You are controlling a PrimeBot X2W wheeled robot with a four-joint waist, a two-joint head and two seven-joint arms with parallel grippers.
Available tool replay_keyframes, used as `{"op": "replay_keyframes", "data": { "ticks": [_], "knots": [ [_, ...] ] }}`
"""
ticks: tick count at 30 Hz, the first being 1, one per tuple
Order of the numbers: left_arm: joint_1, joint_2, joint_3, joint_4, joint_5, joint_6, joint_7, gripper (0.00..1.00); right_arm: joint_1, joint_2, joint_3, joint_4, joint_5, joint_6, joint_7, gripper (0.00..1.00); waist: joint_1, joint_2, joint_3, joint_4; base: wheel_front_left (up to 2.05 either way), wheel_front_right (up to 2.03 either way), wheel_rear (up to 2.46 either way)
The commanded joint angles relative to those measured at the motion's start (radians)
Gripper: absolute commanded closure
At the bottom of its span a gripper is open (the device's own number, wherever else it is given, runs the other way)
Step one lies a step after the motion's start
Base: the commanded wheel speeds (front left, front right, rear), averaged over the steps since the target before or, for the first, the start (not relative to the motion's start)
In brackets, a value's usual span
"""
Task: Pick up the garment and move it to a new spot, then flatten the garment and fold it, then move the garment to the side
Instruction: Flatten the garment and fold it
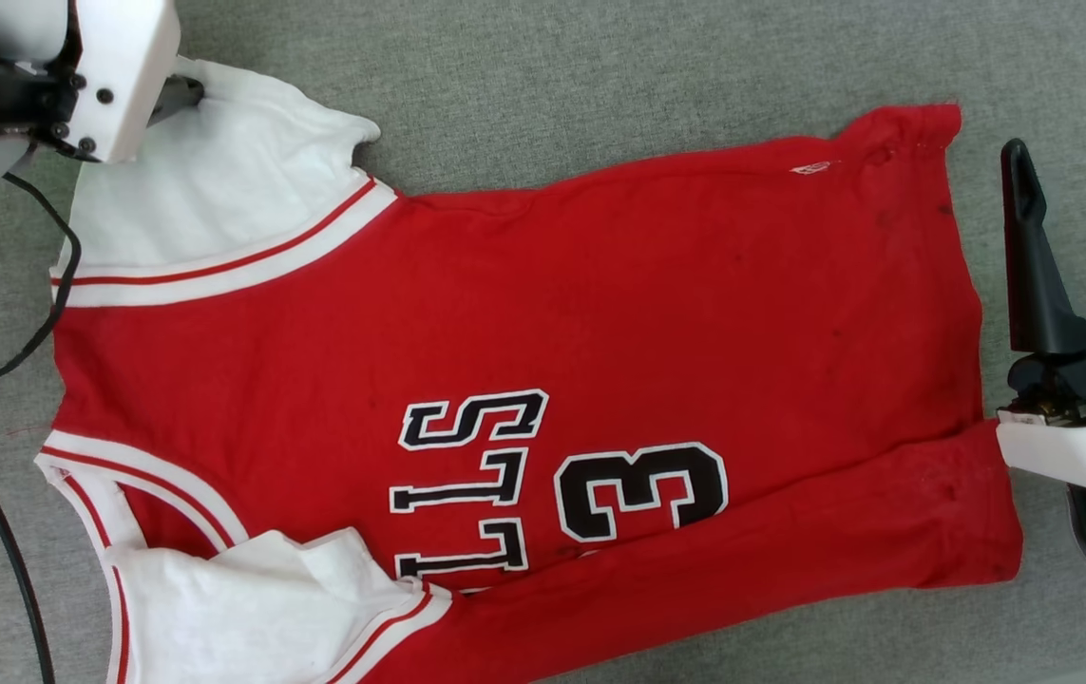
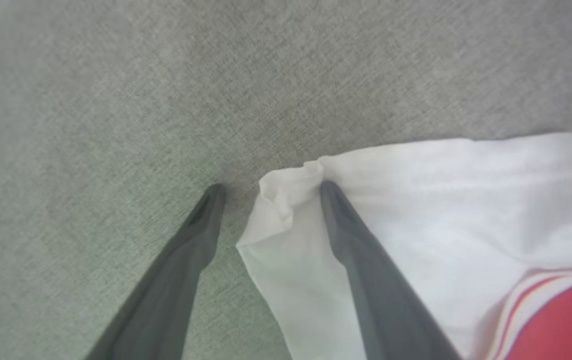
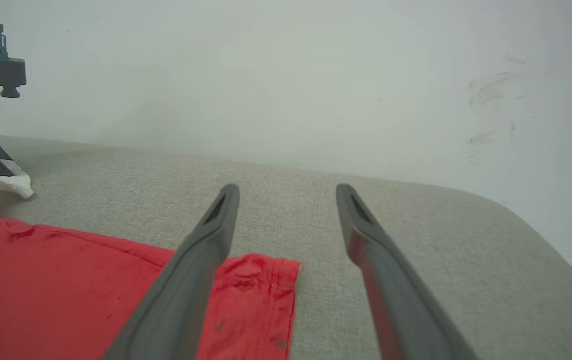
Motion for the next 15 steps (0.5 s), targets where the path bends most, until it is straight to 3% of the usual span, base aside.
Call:
{"op": "replay_keyframes", "data": {
  "ticks": [1, 9, 15],
  "knots": [
    [0.039, -0.002, -0.022, 0.012, 0.004, -0.003, -0.009, 1.00, -0.016, -0.010, 0.000, 0.009, -0.003, -0.001, -0.003, 0.00, -0.0002, 0.0000, -0.009, 0.004, 0.00, 0.00, 0.00],
    [0.039, -0.003, -0.024, -0.016, 0.001, -0.013, -0.100, 1.00, -0.097, -0.087, -0.021, 0.023, -0.025, -0.001, 0.007, 0.00, -0.0002, 0.0000, -0.095, 0.035, 0.00, 0.00, 0.00],
    [0.054, -0.012, -0.053, -0.083, -0.011, -0.015, -0.157, 1.00, -0.214, -0.247, 0.044, 0.046, -0.010, -0.001, 0.207, 0.00, -0.0002, 0.0000, -0.166, 0.072, 0.00, 0.00, 0.00]
  ]
}}
